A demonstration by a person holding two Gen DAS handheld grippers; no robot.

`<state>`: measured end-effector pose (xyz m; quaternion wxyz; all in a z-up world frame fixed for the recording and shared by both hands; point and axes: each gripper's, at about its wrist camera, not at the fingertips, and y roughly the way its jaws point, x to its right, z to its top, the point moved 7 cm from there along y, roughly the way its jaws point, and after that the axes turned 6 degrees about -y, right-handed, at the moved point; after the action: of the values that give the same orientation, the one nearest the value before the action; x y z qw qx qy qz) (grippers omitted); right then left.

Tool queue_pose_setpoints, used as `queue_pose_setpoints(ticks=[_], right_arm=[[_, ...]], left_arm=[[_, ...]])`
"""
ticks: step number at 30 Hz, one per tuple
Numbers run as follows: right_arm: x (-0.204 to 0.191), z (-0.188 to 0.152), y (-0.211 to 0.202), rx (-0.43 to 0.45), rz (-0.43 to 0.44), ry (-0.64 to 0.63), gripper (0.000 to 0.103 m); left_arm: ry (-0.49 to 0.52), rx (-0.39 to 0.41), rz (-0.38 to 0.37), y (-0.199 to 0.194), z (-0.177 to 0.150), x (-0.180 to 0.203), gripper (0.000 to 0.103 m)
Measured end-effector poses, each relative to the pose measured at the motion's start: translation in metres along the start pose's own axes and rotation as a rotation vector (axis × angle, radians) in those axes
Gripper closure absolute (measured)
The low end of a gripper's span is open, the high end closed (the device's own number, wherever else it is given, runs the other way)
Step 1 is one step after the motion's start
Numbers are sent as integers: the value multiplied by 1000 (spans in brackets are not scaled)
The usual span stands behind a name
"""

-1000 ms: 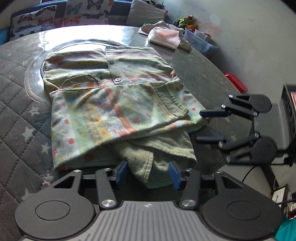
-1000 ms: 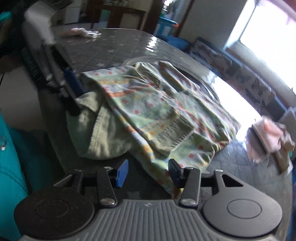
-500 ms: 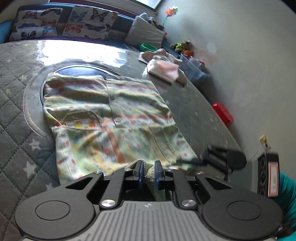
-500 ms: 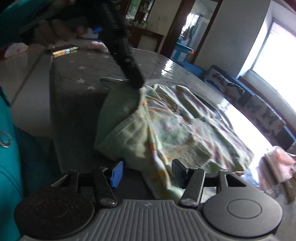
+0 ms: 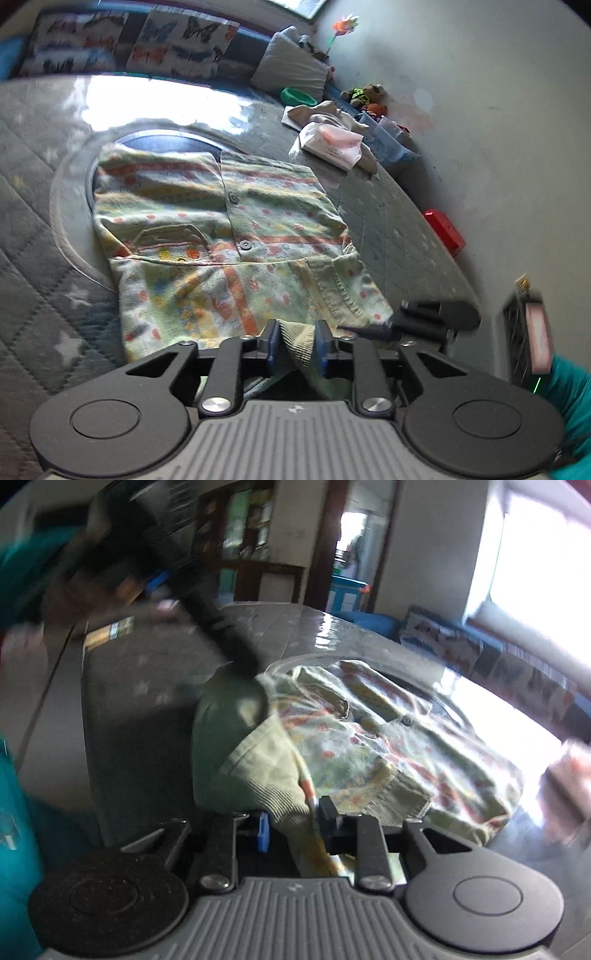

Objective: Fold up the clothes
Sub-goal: 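Grasp the shirt hem with both grippers, then lift the hem with both grippers and fold it toward the collar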

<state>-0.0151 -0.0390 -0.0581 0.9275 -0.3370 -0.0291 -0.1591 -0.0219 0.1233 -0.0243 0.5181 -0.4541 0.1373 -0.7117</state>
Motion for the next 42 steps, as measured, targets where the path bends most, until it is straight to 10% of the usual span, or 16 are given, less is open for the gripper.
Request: queue_pose_setpoints(ticks=[10,20,28,42], right_arm=[[44,21,-13,29,126,332,90],[49,29,-7,23,112,363,91],[44,31,-10,40,72,325,93],[-3,41,-77,71,168,225,94]], left_arm=[[200,74,166,-22,-40,-11,43],[508,133,360,7,-53,-5,39],[643,156,380,12,-57,-6,93],[587,142,190,-70,-80,33,98]])
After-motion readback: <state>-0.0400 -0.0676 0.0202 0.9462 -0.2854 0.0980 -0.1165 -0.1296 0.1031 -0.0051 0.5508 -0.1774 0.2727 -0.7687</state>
